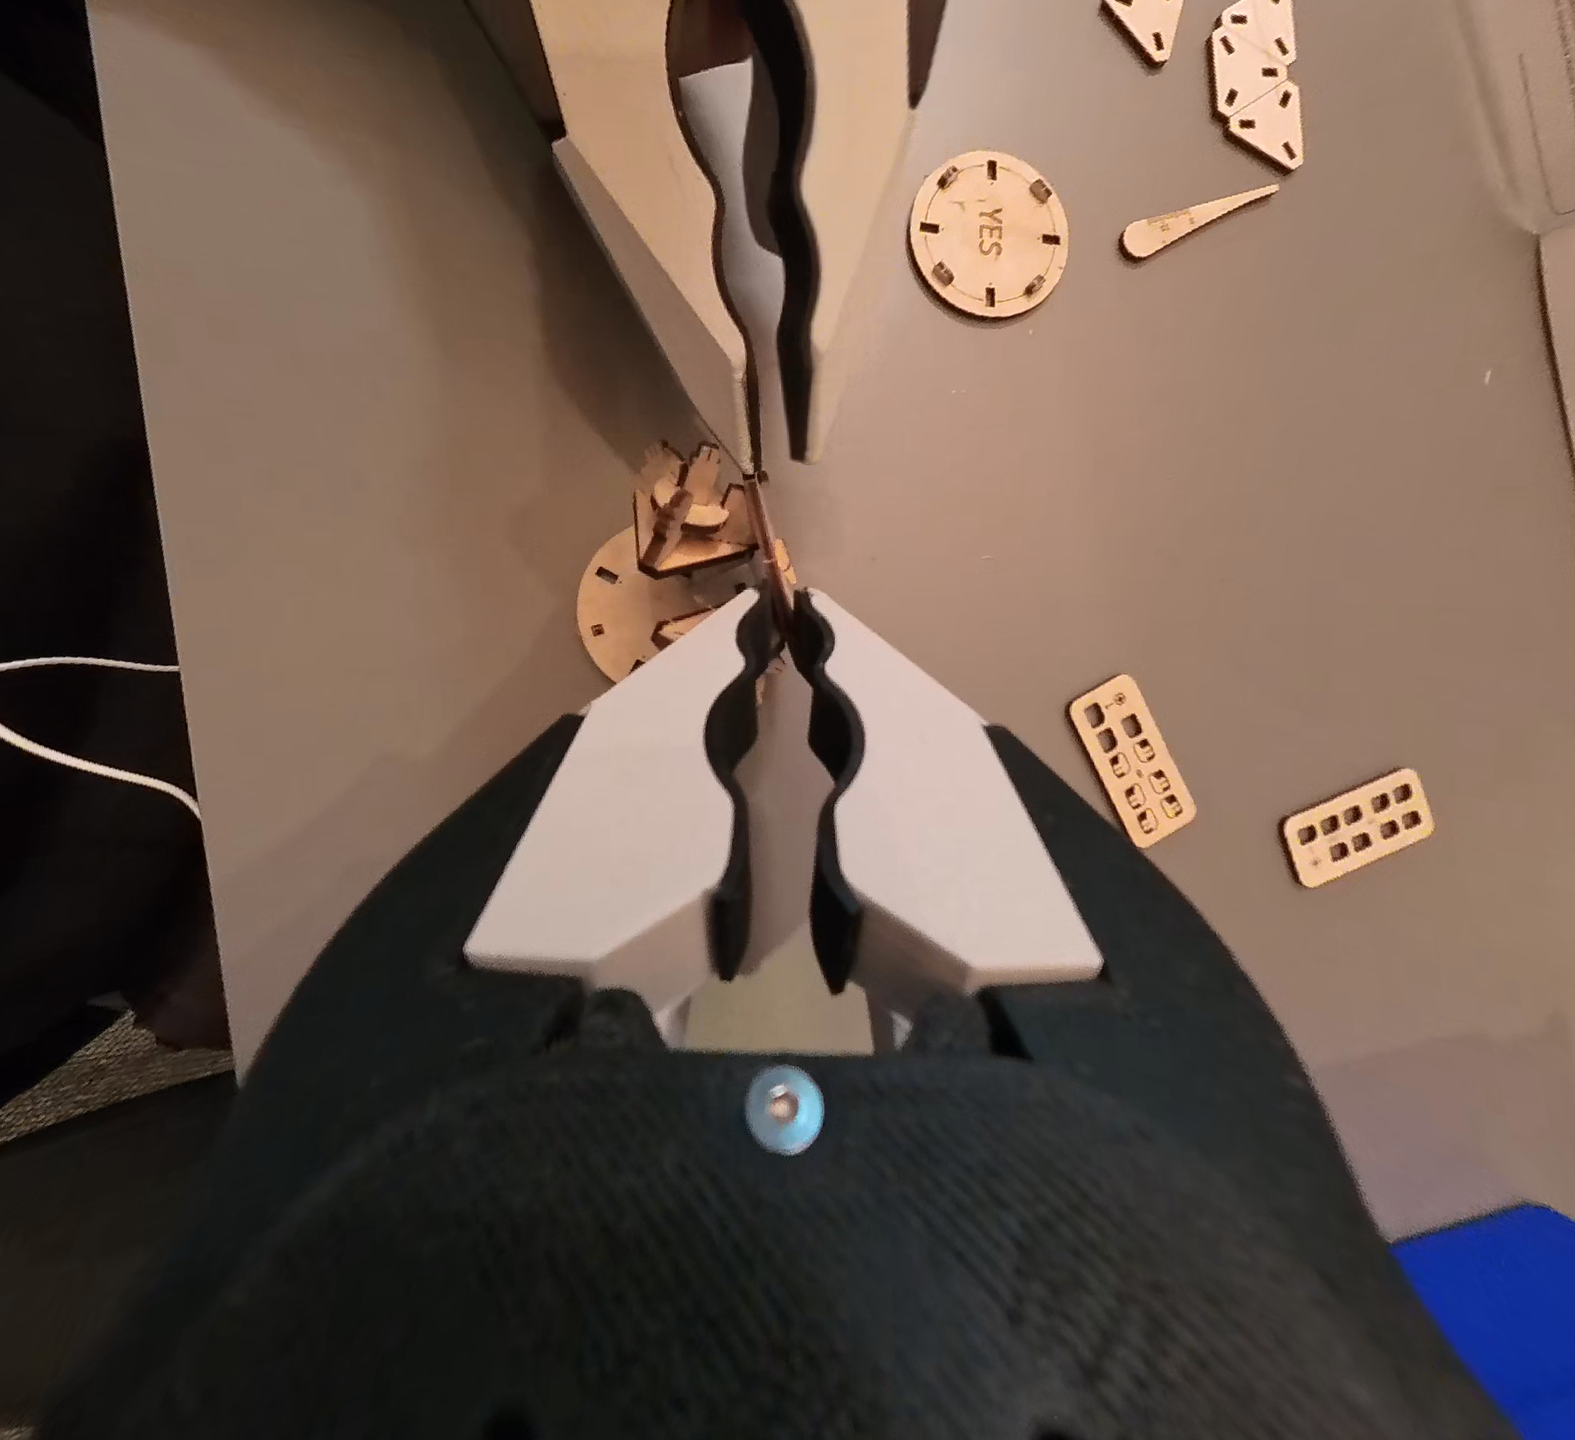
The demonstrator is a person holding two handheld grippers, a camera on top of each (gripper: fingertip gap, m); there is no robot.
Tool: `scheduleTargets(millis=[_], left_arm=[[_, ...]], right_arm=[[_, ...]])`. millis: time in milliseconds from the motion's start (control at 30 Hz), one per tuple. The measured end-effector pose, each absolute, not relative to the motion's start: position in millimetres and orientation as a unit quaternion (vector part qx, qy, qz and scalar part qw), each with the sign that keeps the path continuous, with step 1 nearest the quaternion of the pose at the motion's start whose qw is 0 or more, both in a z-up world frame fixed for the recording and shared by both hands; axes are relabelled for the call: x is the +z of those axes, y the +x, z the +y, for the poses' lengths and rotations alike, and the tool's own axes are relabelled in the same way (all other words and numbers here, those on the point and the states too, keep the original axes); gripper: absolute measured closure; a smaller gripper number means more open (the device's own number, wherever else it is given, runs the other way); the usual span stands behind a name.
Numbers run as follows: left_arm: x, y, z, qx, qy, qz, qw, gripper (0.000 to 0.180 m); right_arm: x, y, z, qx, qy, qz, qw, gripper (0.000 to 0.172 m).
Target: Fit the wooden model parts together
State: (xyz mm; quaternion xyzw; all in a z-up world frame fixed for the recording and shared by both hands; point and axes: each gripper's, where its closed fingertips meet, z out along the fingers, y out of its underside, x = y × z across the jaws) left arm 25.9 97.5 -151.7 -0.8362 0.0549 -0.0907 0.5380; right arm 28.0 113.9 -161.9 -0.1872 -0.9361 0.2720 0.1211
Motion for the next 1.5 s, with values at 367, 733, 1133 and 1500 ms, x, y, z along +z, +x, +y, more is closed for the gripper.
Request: scheduleTargets(millis=[367, 733, 1133, 1500], left_arm=[[-165.5, 32.2, 95.4, -0.100, -0.852, 0.068, 0.509, 0.174], [-164.8, 33.6, 97.4, -0.083, -0.853, 0.078, 0.510, 0.180], [-165.6, 34.4, 96.6, -0.050, -0.853, 0.100, 0.510, 0.180], [-171.8, 40.0, 98.4, -0.045, -0.862, 0.111, 0.492, 0.180]], right_arm=[[-162.5, 27.1, 114.2, 0.253, -0.181, -0.945, 0.102, 0.169], [-161.5, 29.8, 114.7, 0.245, -0.169, -0.948, 0.116, 0.169], [-159.7, 27.4, 114.0, 0.268, -0.178, -0.938, 0.132, 0.164], [-131.1, 20.3, 116.8, 0.356, -0.246, -0.873, 0.224, 0.135]])
